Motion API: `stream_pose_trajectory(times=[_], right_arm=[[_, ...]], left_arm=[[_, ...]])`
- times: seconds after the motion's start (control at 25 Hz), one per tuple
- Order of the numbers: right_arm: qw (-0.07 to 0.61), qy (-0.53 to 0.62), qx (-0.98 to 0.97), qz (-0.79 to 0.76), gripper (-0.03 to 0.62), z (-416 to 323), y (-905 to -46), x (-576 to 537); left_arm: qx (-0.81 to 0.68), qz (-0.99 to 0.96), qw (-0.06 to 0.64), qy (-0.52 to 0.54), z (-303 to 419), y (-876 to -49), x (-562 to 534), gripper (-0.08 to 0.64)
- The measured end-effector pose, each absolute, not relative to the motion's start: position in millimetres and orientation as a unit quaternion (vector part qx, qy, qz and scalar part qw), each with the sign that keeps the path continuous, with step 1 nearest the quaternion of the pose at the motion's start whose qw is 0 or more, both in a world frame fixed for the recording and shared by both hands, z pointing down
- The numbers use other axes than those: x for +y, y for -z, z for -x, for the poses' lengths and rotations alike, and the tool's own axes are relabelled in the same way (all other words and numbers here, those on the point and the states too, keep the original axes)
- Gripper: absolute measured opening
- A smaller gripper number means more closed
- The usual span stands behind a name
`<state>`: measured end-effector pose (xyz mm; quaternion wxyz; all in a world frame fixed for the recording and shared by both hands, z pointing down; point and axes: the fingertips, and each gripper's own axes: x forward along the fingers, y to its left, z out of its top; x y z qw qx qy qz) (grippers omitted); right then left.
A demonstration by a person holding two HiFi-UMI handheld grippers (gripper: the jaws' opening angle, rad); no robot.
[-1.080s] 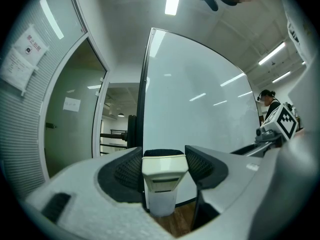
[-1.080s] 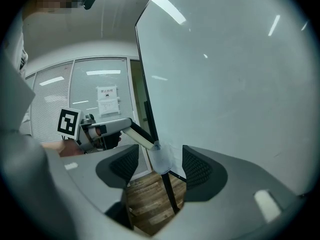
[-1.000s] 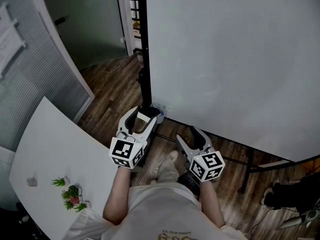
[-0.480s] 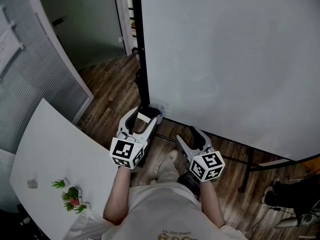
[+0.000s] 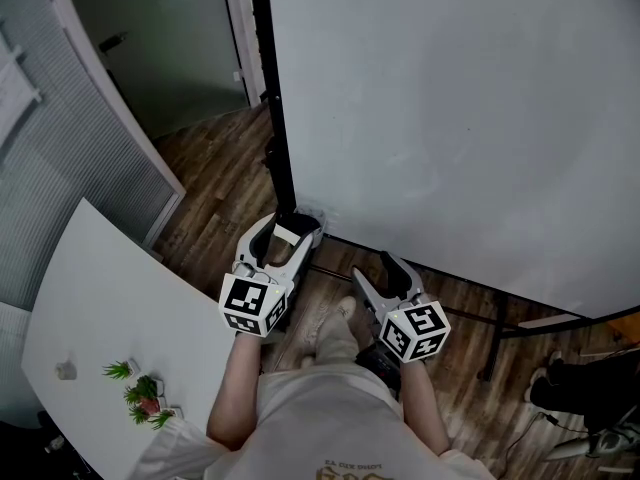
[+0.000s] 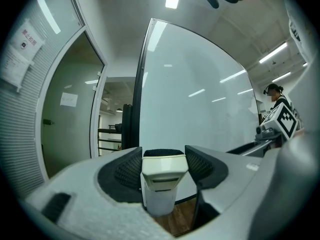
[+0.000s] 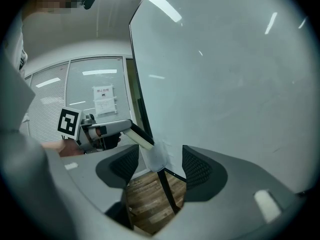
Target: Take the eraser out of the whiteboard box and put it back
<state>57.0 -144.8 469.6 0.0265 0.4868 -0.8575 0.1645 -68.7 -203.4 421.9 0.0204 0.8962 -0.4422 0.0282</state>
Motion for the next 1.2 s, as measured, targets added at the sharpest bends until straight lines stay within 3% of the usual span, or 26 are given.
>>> stream_pose_trajectory(times=[1.2], right_arm=[[0.032, -0.176, -0.853, -0.490, 0.275, -62, -479, -160]], left_arm=[[-0.434, -0.899, 0.042, -0.046, 62, -441, -220, 0.264]])
